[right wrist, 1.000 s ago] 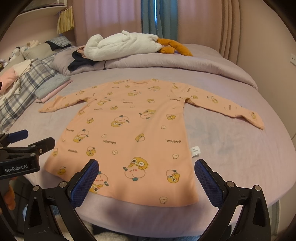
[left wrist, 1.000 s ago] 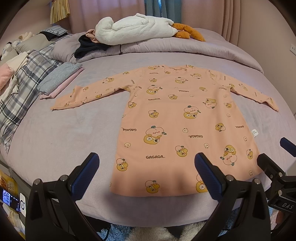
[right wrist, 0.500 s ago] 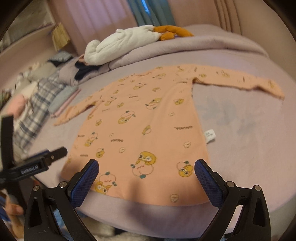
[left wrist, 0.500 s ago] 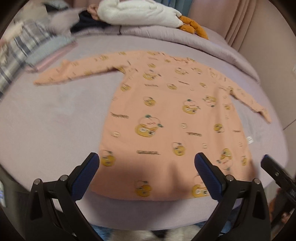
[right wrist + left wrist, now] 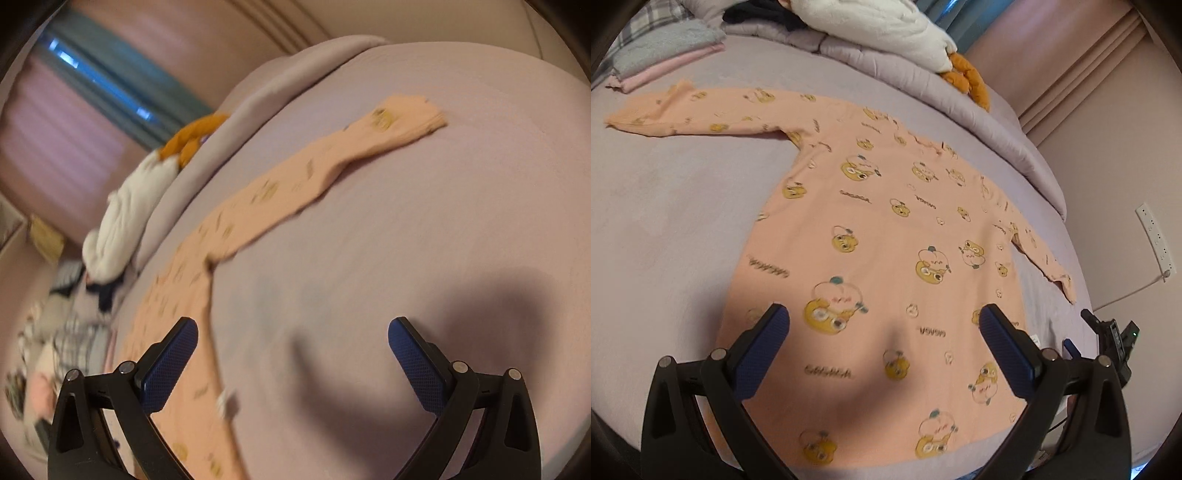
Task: Fold small clothes
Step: 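Reach the right gripper to the sleeve cuff nearest it and grasp it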
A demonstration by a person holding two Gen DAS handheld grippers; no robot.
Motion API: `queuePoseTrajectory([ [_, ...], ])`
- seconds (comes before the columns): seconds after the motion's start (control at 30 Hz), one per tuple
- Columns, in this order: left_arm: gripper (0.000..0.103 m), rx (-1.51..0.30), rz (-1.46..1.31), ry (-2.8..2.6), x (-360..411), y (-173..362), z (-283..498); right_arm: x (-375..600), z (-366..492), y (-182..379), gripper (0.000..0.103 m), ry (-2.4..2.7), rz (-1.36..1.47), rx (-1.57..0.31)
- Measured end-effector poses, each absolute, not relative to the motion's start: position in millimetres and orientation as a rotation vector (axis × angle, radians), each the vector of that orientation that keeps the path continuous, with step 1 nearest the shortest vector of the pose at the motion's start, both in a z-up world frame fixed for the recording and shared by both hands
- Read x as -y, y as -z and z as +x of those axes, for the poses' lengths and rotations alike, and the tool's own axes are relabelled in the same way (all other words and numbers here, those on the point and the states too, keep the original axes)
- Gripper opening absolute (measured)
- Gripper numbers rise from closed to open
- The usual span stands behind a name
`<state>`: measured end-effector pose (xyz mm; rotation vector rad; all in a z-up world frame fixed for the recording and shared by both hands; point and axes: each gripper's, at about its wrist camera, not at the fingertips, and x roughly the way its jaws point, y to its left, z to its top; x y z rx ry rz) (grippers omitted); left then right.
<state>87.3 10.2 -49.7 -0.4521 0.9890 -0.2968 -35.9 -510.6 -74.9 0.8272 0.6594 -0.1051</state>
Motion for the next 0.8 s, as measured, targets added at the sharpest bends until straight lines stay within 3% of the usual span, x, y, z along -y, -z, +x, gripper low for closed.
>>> queuePoseTrajectory([
  [0.53,0.103,-1.087,-0.363,0.329,33,65,150,591,39,101,0.102,0.147,1.080,-0.507],
  [0.6,0.103,-1.085,-0.334,0.324,37,66,153,601,37,103,0.096,0.166,1.131,-0.470],
  [0.7,0.103,-1.088,-0.315,0.318,42,70,160,614,33,115,0.063,0.194,1.207,-0.445],
  [0.77,0.103,-1.092,-0.318,0.316,43,73,165,622,30,125,0.029,0.198,1.255,-0.443],
  [0.8,0.103,-1.095,-0.323,0.318,43,75,167,625,27,129,0.021,0.205,1.272,-0.445],
])
